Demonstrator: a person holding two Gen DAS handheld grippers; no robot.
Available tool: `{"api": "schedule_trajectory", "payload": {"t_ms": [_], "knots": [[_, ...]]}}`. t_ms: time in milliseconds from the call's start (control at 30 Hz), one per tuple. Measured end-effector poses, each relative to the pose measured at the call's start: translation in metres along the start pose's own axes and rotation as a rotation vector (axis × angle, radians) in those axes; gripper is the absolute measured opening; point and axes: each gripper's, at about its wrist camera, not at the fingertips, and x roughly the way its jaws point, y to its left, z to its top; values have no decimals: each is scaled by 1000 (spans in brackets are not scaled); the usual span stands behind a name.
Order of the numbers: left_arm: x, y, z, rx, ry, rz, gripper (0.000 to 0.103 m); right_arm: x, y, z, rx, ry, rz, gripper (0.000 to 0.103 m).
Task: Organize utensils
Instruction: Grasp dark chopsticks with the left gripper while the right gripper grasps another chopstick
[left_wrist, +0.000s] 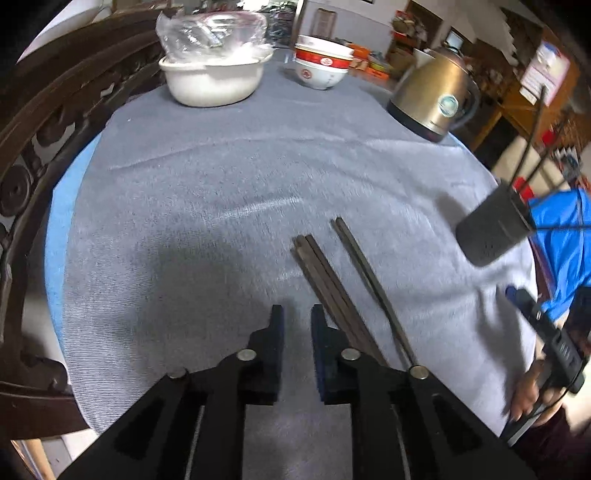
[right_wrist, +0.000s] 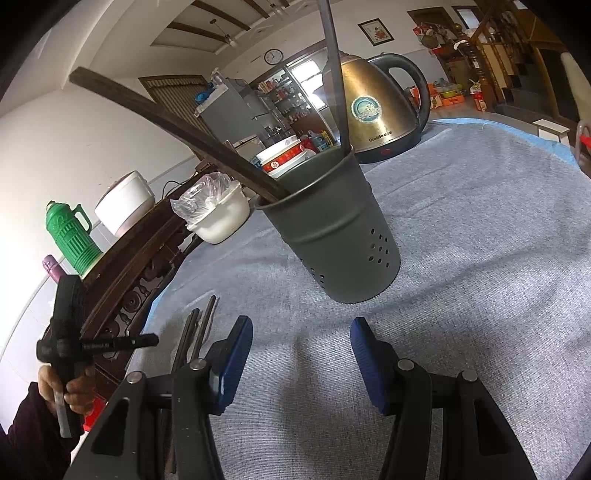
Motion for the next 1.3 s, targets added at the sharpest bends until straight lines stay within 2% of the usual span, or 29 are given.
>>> {"api": "schedule_trajectory", "payload": {"t_ms": [33, 233, 433, 567, 833, 1067, 1200, 1300], "knots": [[3, 0, 2, -14, 6, -2, 26, 0, 0, 0, 0, 0, 0, 58], [24, -14, 15, -64, 40, -12, 27, -1, 0, 0, -1, -4, 4, 59], [42, -26, 16, -41, 75, 9, 27, -3, -2, 0, 7, -10, 15, 59], [44, -23, 14, -36, 72, 1, 29, -3, -3, 0, 8, -9, 20, 58], [37, -16, 8, 36, 72, -17, 29, -4, -4, 1, 14, -11, 21, 59], [31, -8, 4, 99, 78, -34, 25, -3, -3, 1, 12, -9, 15, 59], [36, -21, 8, 143, 89, -45, 18, -3, -3, 1, 10, -8, 8, 59], [40, -34, 13, 163, 94, -55, 17, -3, -4, 1, 13, -6, 4, 59]]}}
